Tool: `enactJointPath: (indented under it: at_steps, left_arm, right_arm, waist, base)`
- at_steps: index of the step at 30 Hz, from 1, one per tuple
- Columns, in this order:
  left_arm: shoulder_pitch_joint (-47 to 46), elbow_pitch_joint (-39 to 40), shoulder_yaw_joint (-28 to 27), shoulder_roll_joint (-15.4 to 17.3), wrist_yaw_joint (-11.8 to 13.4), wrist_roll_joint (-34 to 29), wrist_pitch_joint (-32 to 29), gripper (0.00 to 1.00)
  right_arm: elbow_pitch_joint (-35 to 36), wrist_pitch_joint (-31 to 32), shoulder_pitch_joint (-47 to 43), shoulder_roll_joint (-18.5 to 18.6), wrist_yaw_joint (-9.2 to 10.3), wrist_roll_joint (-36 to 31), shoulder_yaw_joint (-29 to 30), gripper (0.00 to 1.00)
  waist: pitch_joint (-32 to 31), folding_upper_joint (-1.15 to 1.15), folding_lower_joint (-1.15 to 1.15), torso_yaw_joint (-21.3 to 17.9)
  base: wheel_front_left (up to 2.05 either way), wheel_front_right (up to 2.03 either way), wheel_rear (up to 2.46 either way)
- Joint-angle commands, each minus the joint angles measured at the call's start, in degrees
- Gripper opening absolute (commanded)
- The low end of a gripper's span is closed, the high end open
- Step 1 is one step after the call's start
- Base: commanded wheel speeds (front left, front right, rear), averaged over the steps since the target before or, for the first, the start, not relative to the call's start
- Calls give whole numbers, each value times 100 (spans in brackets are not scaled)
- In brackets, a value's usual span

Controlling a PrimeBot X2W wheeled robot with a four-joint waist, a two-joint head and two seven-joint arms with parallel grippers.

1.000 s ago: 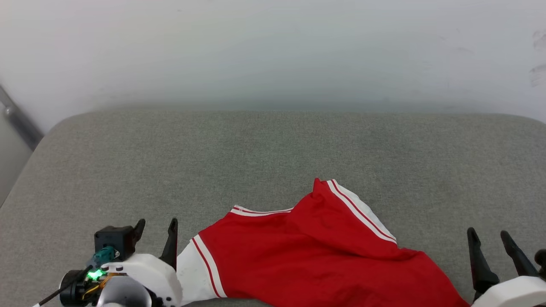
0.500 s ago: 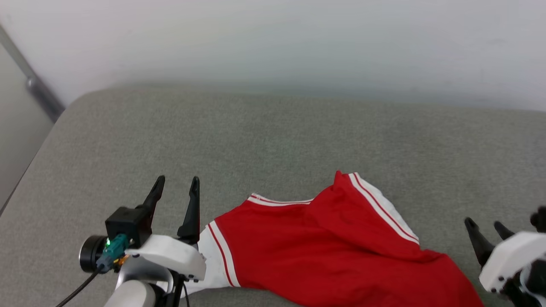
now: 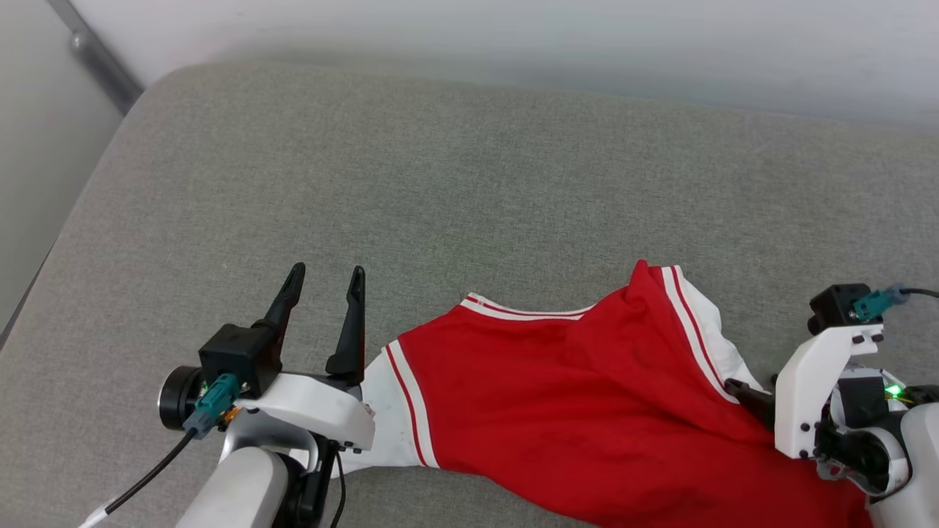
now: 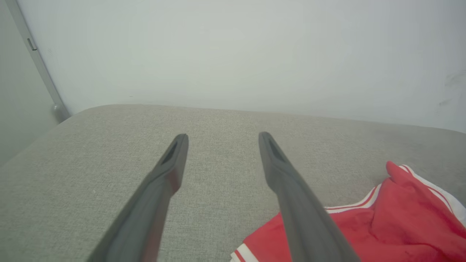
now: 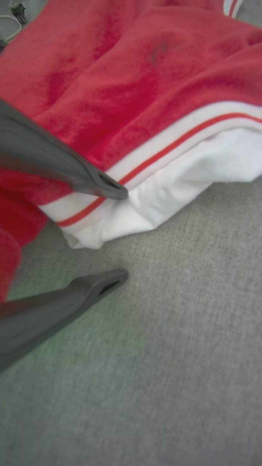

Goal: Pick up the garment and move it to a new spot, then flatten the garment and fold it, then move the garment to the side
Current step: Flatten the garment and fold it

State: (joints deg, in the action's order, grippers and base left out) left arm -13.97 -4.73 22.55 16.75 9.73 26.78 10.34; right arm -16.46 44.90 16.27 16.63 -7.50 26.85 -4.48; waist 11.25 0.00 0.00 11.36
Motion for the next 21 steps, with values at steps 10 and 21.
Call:
enactJointPath:
  at_steps: [10,21]
  left_arm:
    - [-99,-208,45,-20,-3,-23,97,100]
    - [117,-230,61,58,61,13,62,100]
  right_arm:
    - [-319,258,123,-52,2,324,-225,0]
    - [458,-512,219,301,4,-347,802,0]
  waist:
    - [-28,0,0,11]
    - [-379,0,0,-403]
  base:
    - [0,0,0]
    - [0,0,0]
